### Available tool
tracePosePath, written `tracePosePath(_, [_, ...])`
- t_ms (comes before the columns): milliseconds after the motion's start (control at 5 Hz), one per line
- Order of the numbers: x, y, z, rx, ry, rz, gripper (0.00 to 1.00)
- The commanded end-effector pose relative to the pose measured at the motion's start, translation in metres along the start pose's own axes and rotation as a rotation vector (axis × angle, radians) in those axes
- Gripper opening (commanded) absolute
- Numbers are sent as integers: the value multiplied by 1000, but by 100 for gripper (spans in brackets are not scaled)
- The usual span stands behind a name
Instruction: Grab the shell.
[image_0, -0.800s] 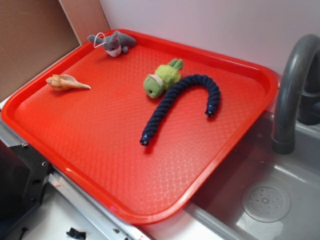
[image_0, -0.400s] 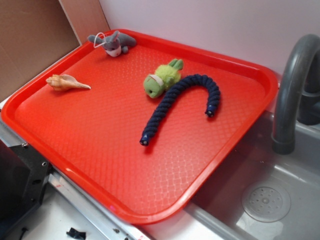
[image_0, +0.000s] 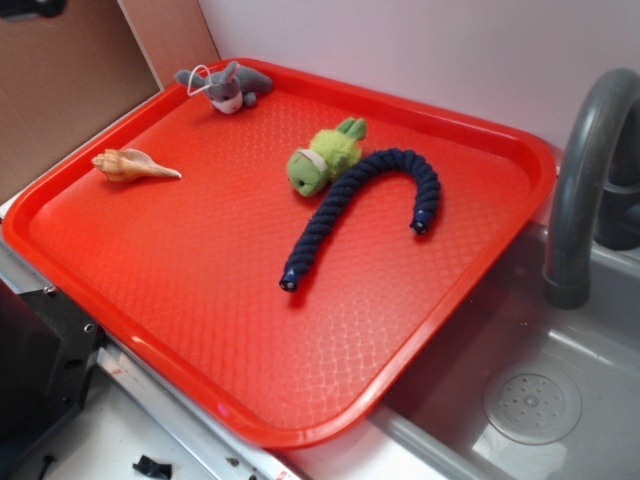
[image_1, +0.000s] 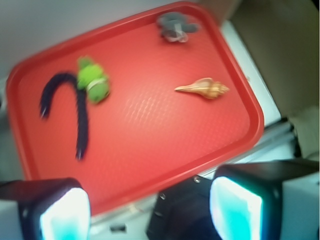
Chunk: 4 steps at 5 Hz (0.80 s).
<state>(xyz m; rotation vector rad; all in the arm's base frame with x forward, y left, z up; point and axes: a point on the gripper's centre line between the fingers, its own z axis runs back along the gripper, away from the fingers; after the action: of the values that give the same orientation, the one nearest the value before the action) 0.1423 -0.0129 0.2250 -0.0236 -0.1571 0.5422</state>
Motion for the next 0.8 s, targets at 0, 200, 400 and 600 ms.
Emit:
tracePosePath(0, [53, 31, -48, -74, -104, 496, 100])
tracePosePath(200, [77, 50, -83, -29, -169, 736, 100])
tracePosePath(400, [88, 80, -113, 31, -225, 974, 100])
tracePosePath(600, [87, 103, -139, 172, -295, 1190, 100])
